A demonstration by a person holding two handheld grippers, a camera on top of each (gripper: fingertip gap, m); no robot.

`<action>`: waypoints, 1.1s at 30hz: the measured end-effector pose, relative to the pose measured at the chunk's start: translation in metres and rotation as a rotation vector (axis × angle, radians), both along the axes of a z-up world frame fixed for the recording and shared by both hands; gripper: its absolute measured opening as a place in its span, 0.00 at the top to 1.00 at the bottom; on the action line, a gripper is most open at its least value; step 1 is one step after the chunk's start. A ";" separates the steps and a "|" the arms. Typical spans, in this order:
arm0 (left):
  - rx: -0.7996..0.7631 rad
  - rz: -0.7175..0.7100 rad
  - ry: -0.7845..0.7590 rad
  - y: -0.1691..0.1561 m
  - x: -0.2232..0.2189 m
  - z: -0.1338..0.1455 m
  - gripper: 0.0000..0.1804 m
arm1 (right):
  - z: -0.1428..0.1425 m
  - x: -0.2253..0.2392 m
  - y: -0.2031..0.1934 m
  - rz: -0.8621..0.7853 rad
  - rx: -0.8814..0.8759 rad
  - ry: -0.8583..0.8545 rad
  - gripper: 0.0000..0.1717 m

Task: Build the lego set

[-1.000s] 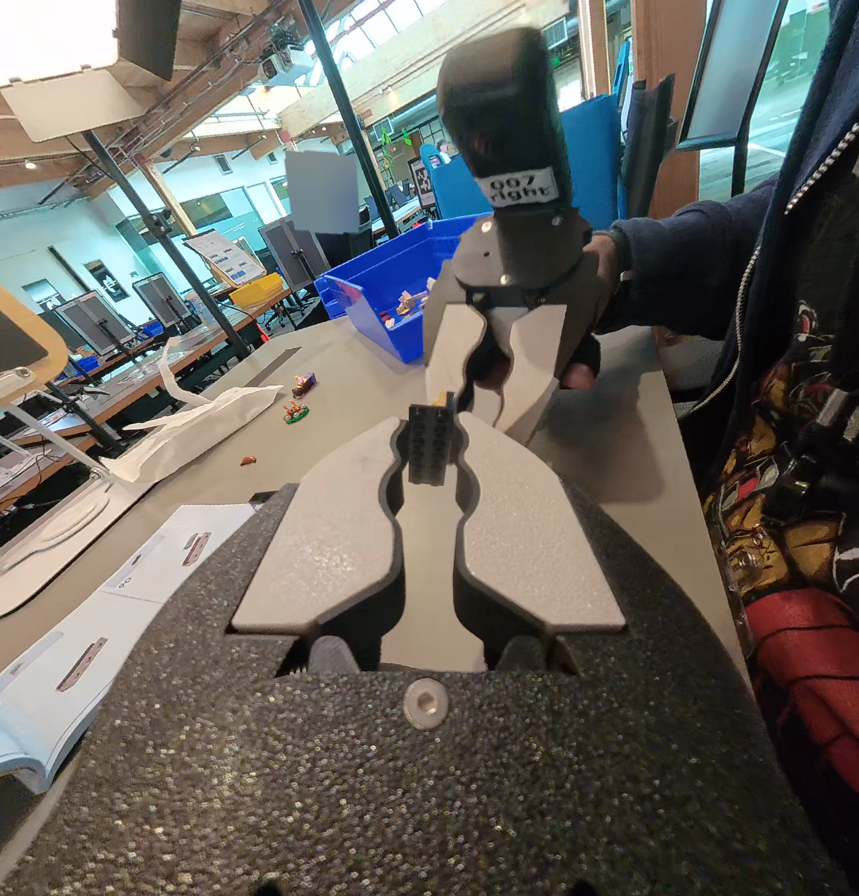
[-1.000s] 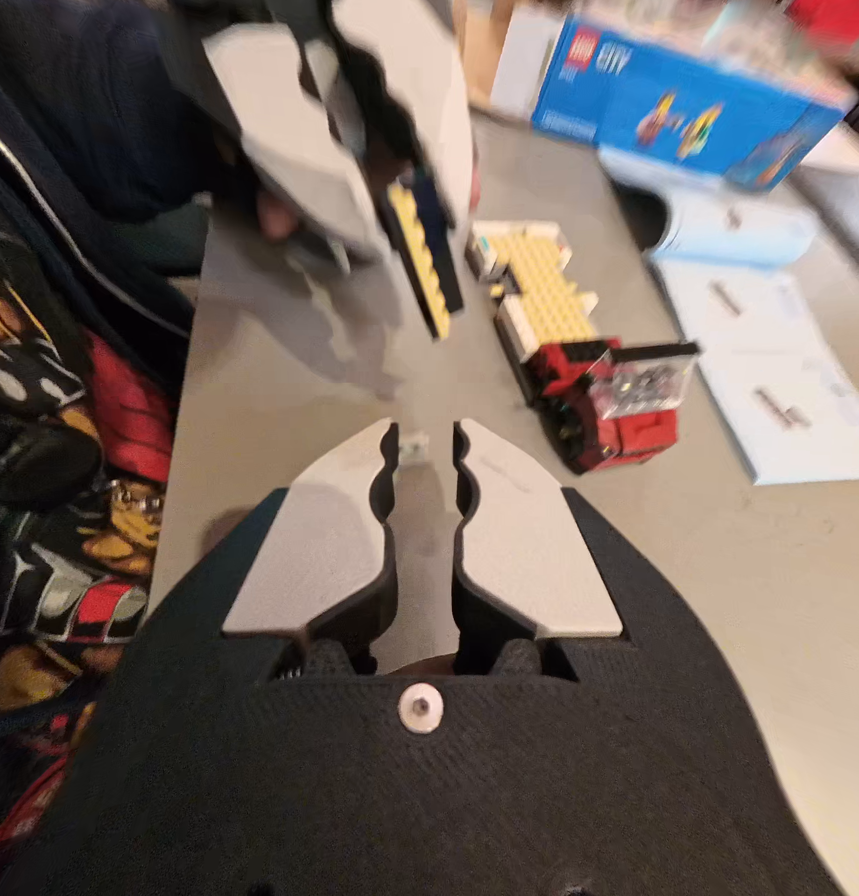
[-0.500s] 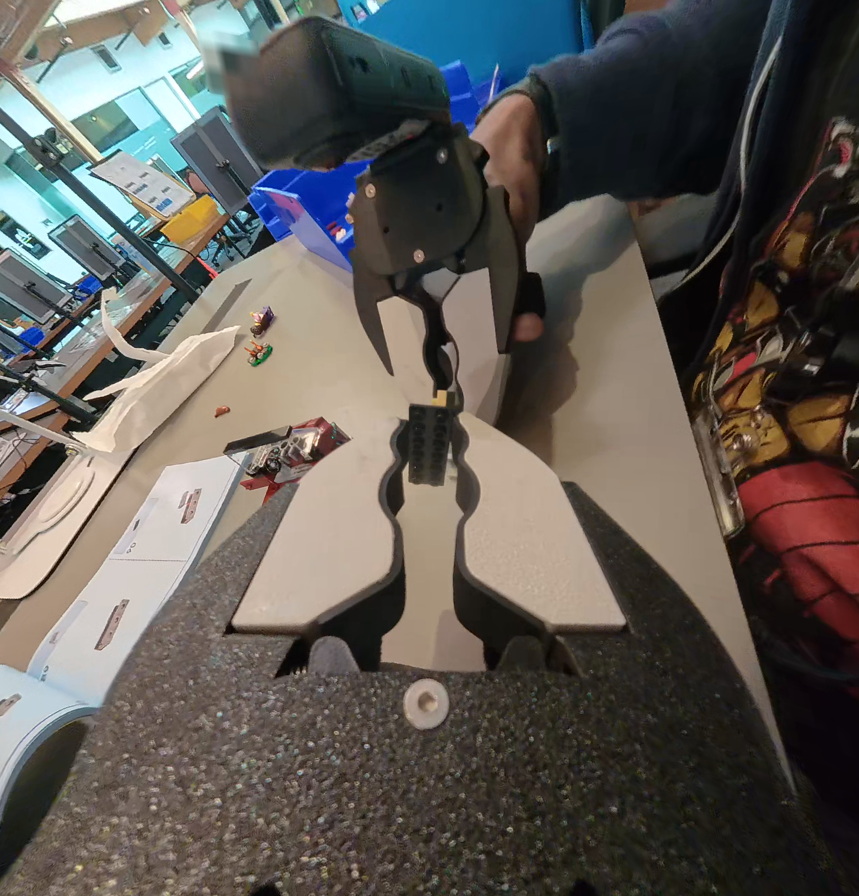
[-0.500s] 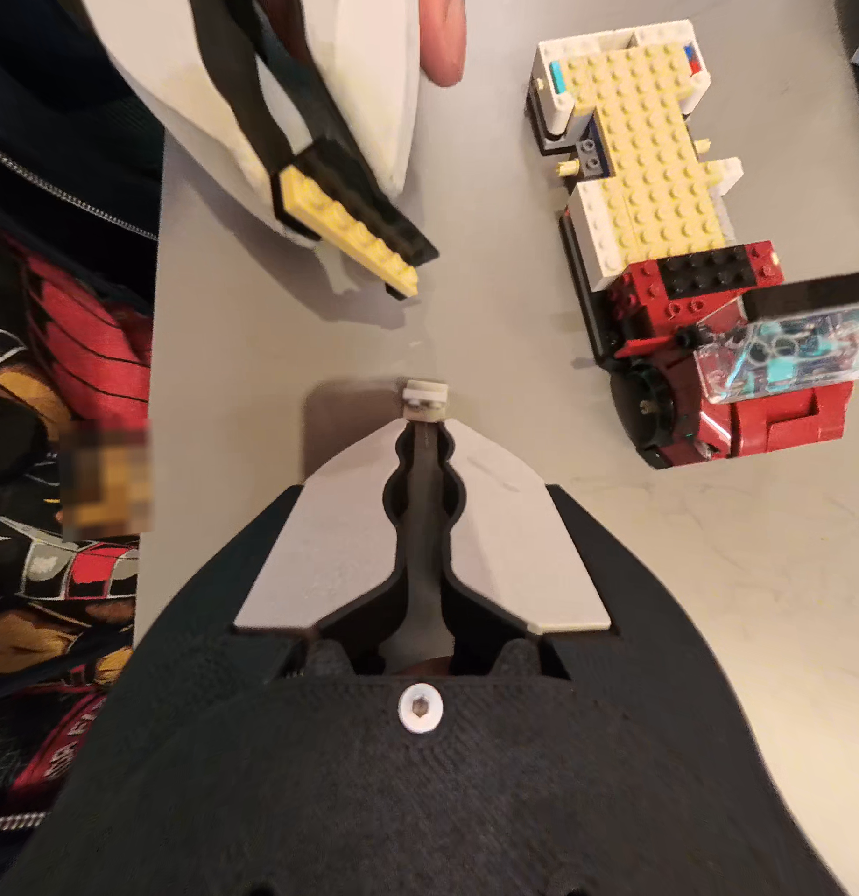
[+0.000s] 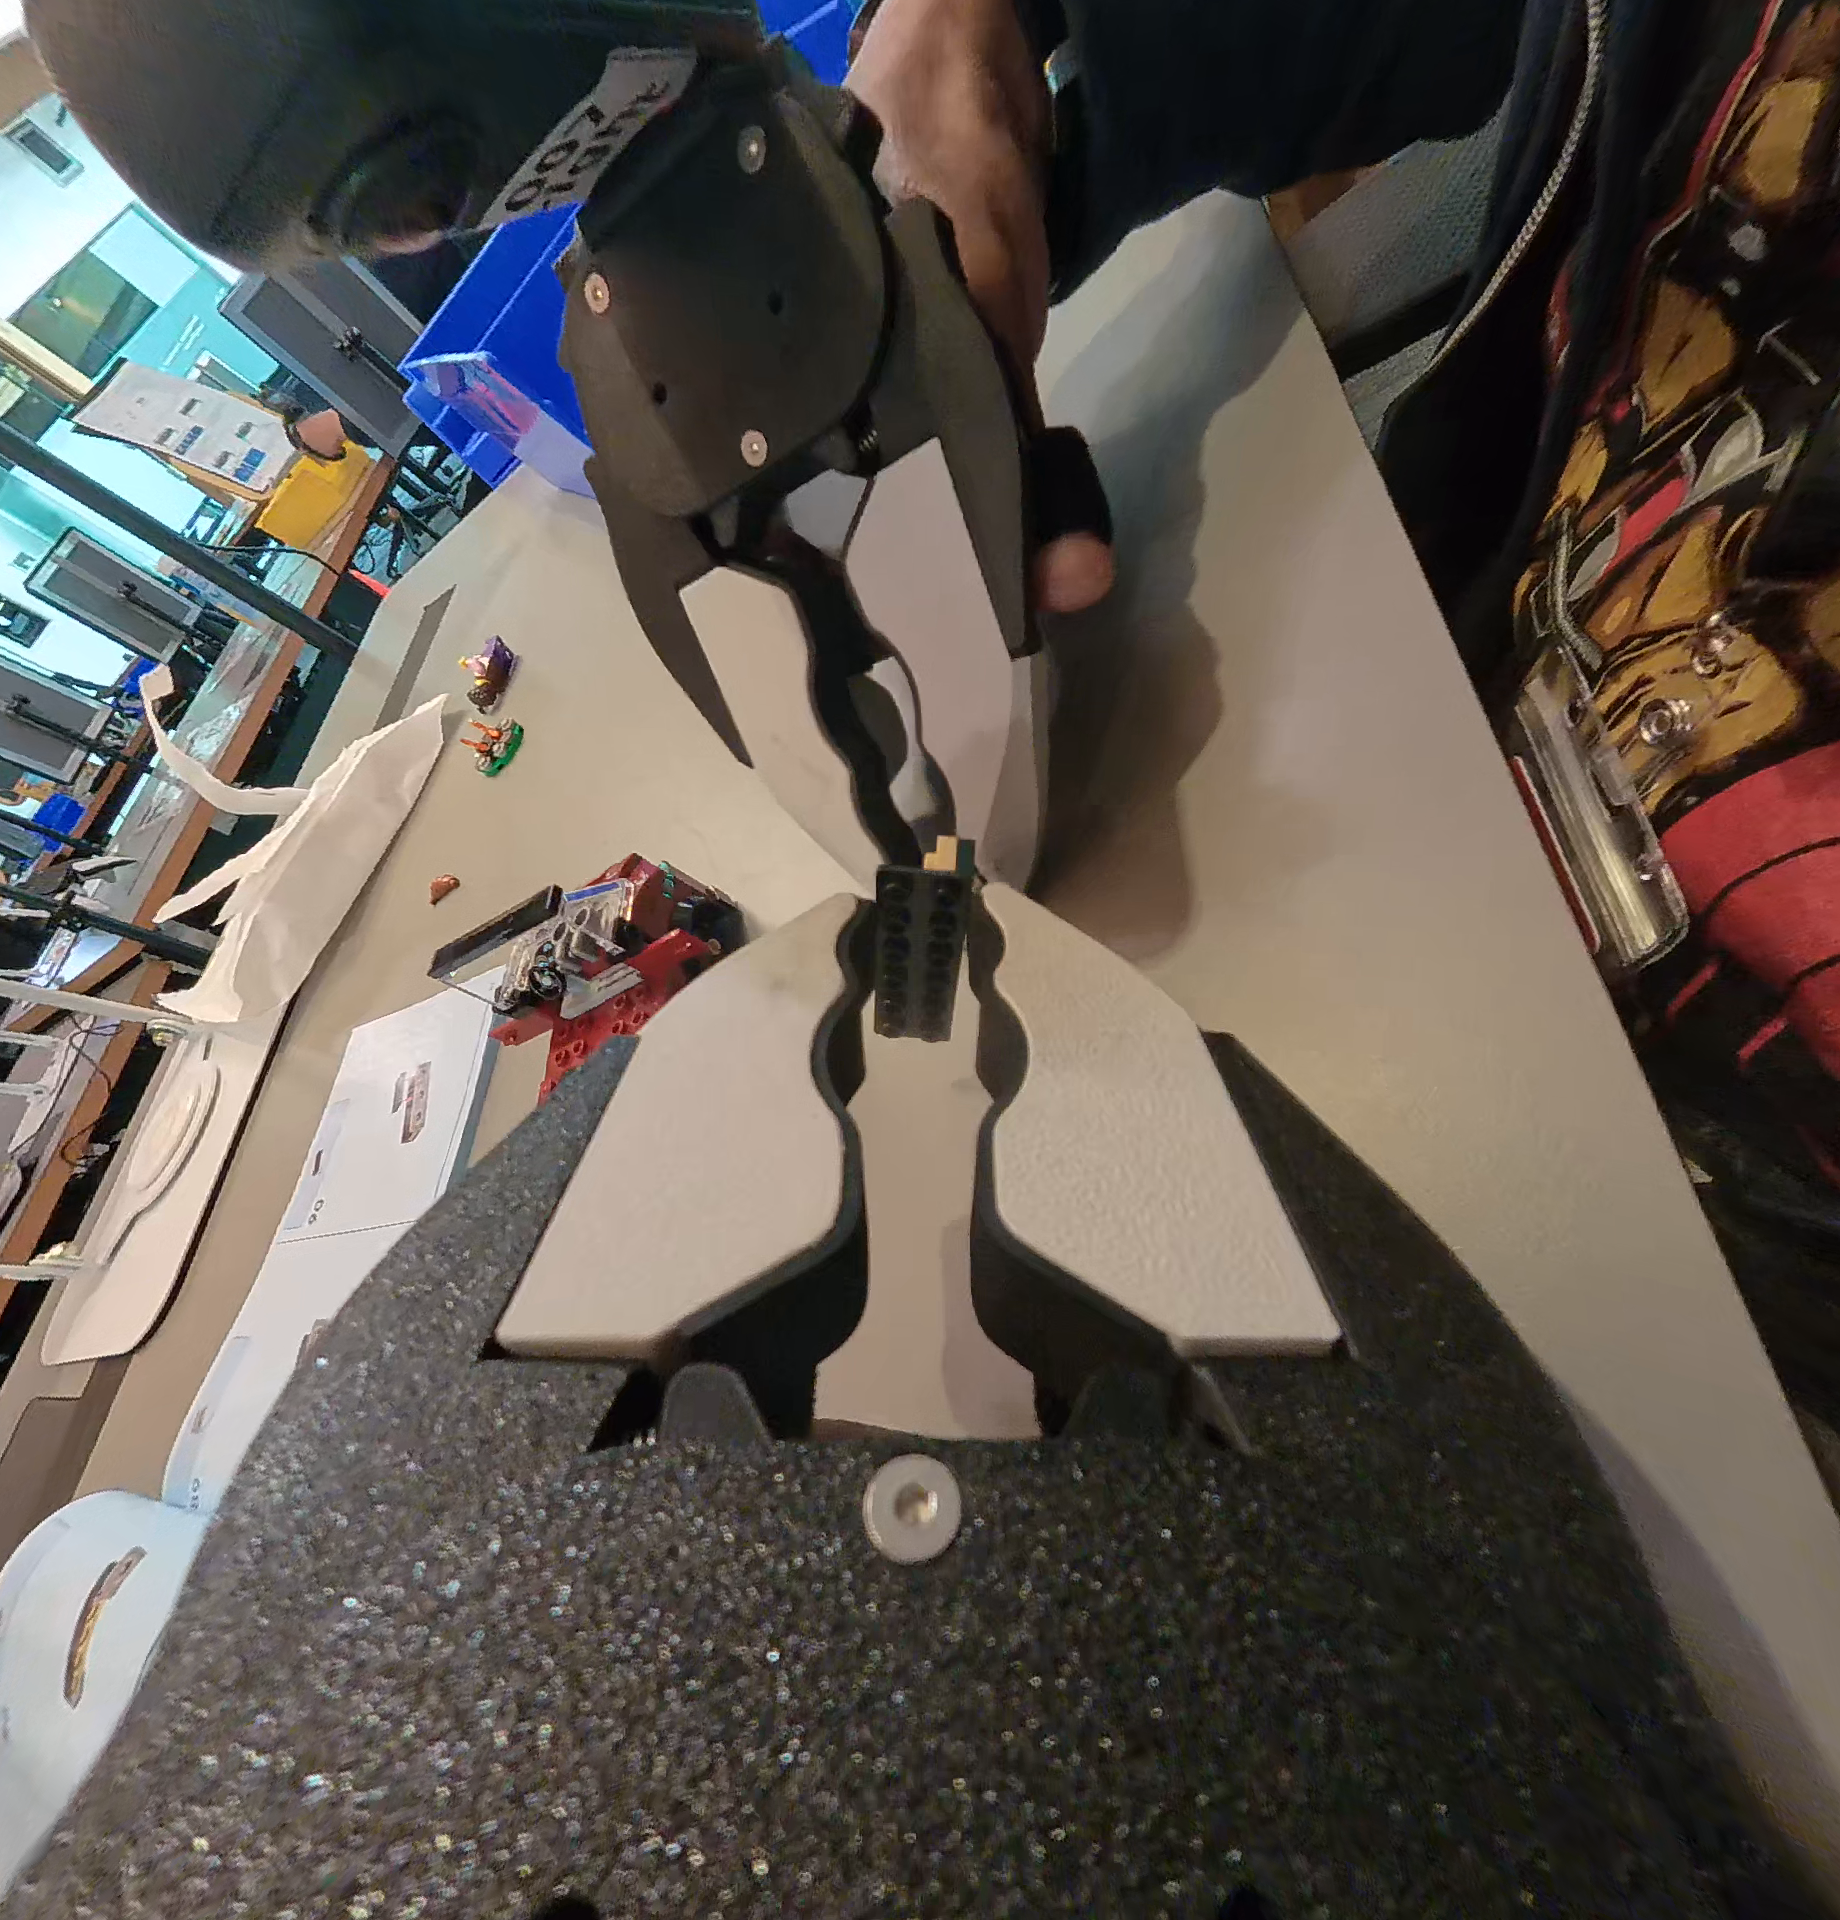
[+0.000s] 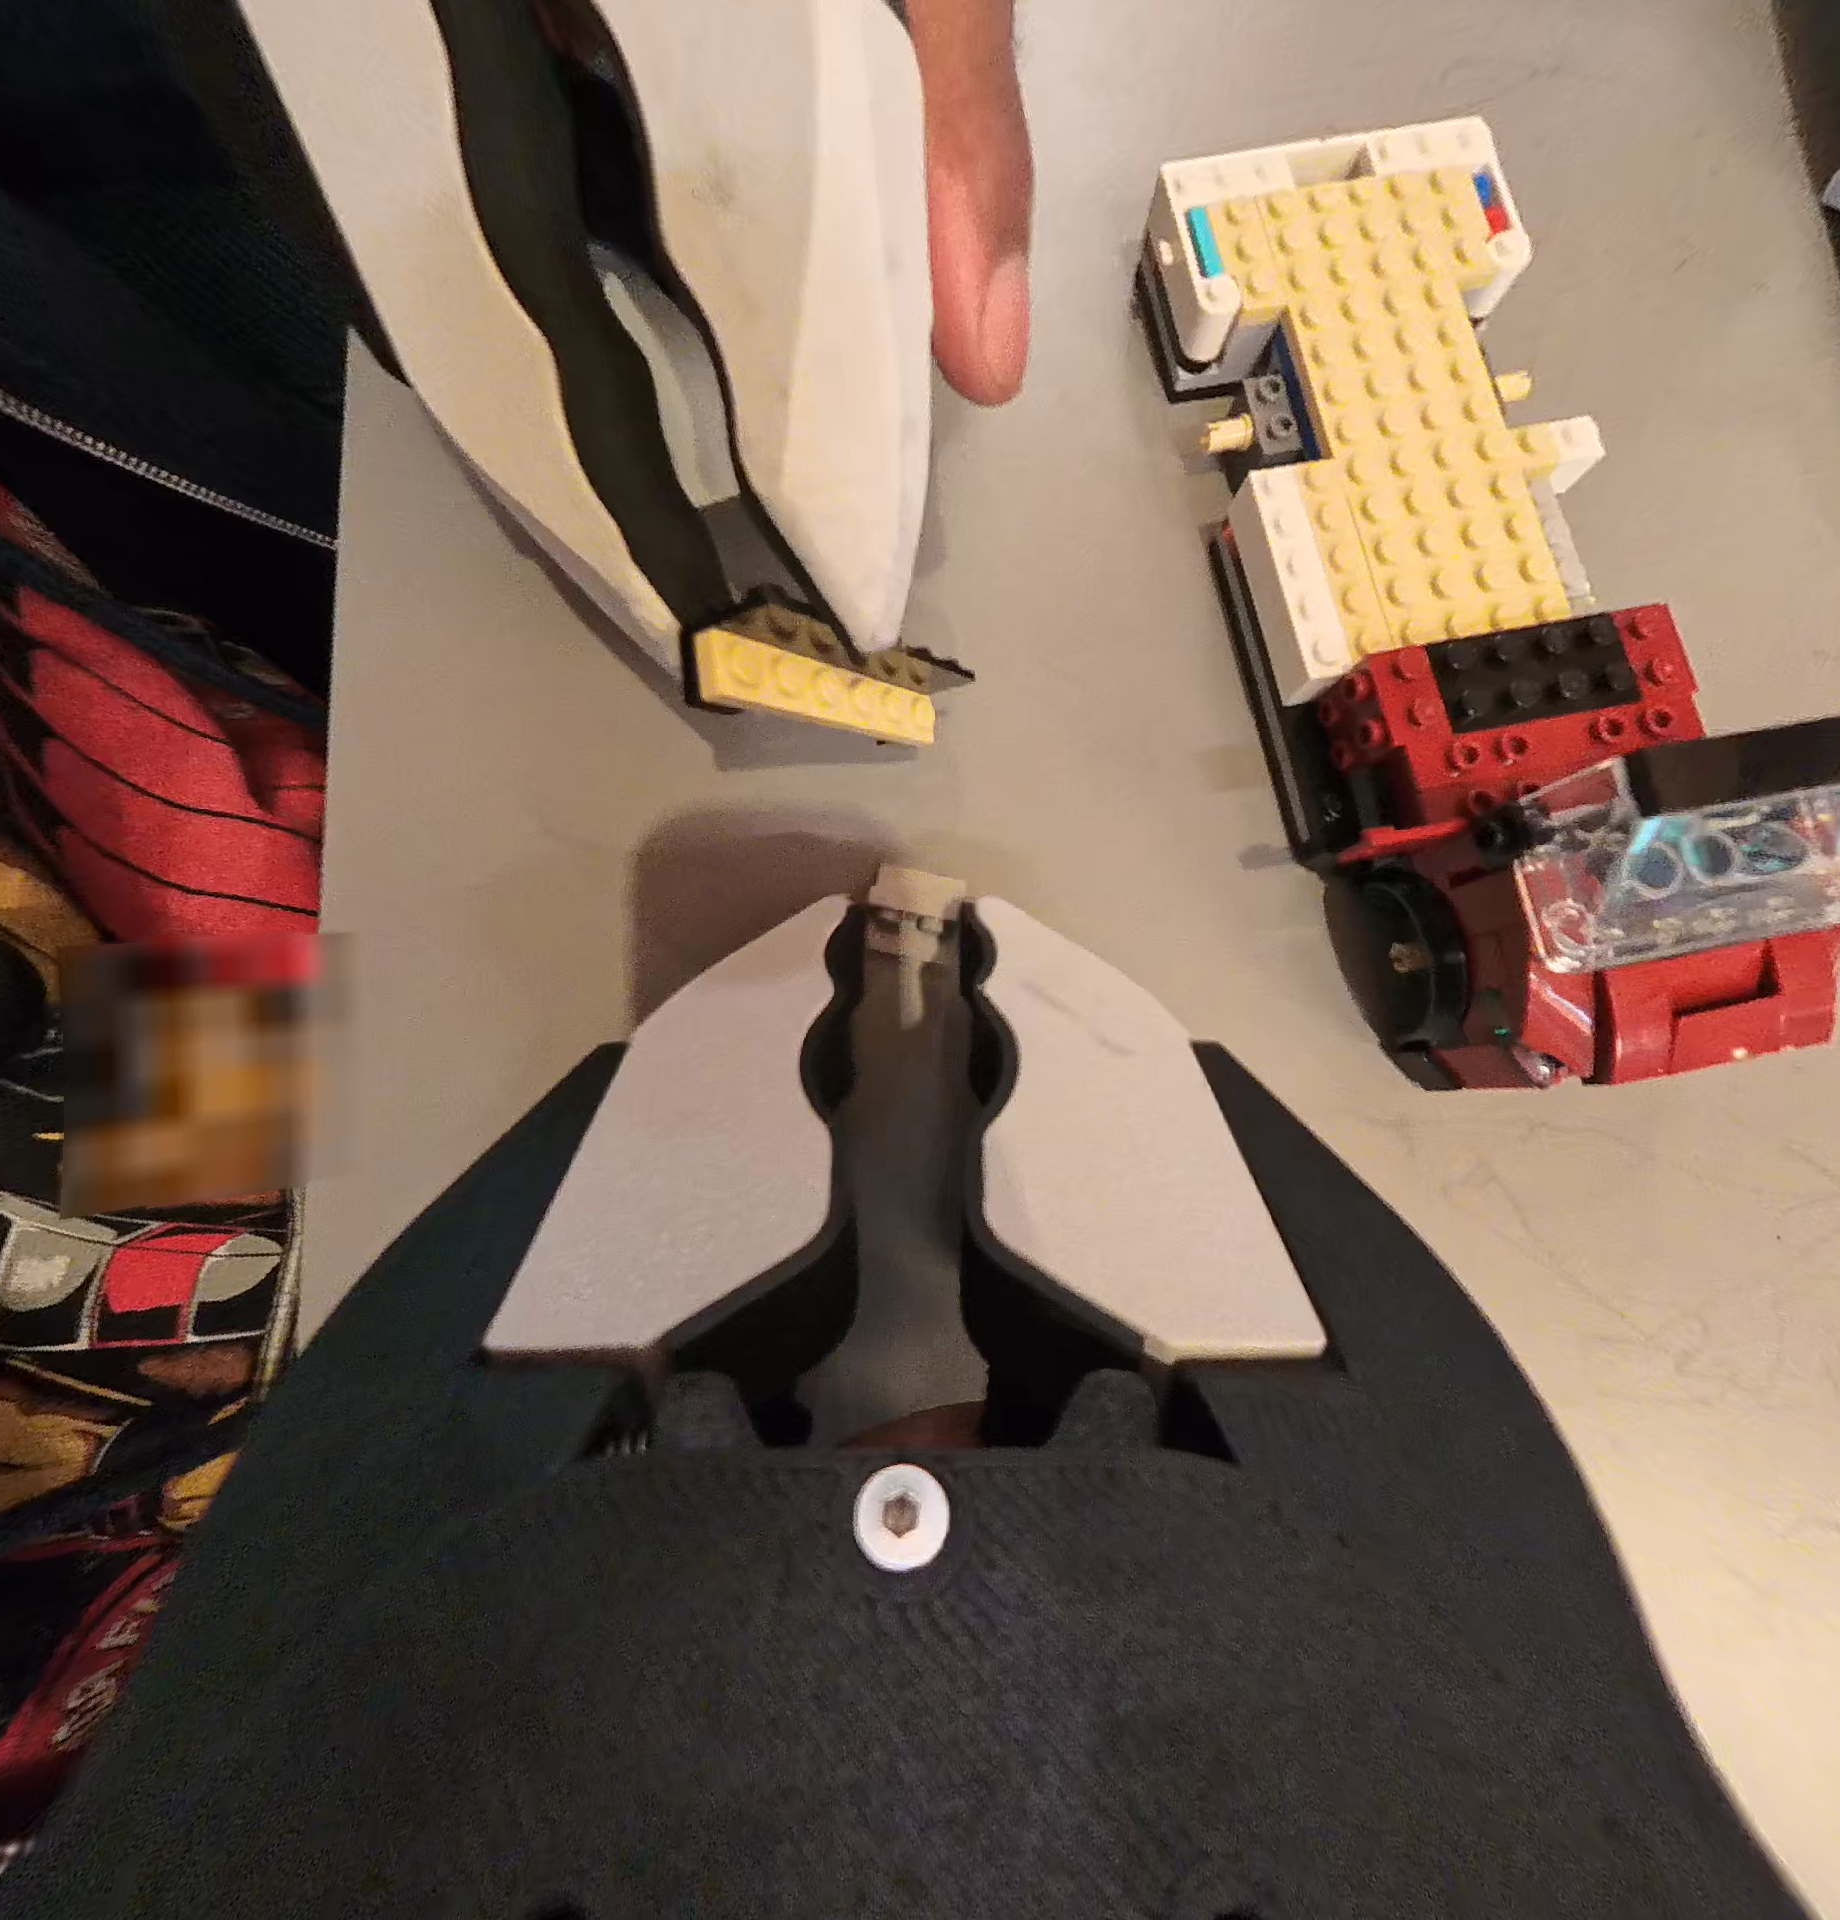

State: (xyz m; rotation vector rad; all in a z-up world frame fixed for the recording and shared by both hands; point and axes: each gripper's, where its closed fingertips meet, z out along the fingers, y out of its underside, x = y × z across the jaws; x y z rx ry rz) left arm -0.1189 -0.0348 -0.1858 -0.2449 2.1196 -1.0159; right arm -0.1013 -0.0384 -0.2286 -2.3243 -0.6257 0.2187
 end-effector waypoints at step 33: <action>-0.130 0.016 -0.076 -0.015 -0.007 0.022 0.91 | 0.009 0.025 -0.037 0.201 0.059 -0.182 0.85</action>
